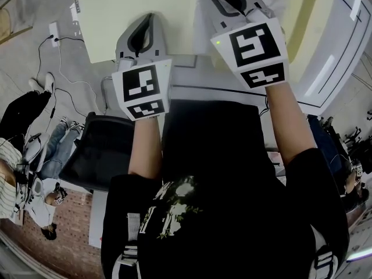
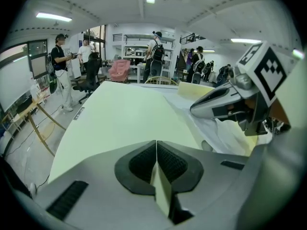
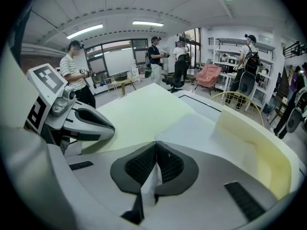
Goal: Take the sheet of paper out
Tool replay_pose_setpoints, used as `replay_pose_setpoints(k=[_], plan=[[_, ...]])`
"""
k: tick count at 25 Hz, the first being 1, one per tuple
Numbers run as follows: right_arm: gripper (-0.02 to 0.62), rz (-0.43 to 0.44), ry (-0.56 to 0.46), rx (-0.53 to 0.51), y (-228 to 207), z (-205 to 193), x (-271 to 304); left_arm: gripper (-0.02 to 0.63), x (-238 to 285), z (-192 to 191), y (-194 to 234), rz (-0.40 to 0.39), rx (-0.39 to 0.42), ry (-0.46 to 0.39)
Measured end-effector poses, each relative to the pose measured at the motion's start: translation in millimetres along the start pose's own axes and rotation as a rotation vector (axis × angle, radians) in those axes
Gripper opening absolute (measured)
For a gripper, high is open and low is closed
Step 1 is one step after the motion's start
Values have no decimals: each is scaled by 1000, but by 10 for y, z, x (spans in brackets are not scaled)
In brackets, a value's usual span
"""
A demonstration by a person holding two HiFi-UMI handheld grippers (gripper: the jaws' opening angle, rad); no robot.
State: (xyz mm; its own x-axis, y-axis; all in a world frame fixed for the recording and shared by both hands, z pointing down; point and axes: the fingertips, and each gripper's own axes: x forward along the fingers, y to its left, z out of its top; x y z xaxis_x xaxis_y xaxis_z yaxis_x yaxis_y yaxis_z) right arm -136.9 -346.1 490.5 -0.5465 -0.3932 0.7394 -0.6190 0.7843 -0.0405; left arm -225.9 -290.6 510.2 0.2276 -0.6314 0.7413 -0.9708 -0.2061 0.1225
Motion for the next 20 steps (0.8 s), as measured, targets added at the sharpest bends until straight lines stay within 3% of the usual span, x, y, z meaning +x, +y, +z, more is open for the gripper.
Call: replay_pose_setpoints(k=[20], plan=[[5,20,-102,-54,348,507,98,2,-162,-119,166,11,-31,-3]])
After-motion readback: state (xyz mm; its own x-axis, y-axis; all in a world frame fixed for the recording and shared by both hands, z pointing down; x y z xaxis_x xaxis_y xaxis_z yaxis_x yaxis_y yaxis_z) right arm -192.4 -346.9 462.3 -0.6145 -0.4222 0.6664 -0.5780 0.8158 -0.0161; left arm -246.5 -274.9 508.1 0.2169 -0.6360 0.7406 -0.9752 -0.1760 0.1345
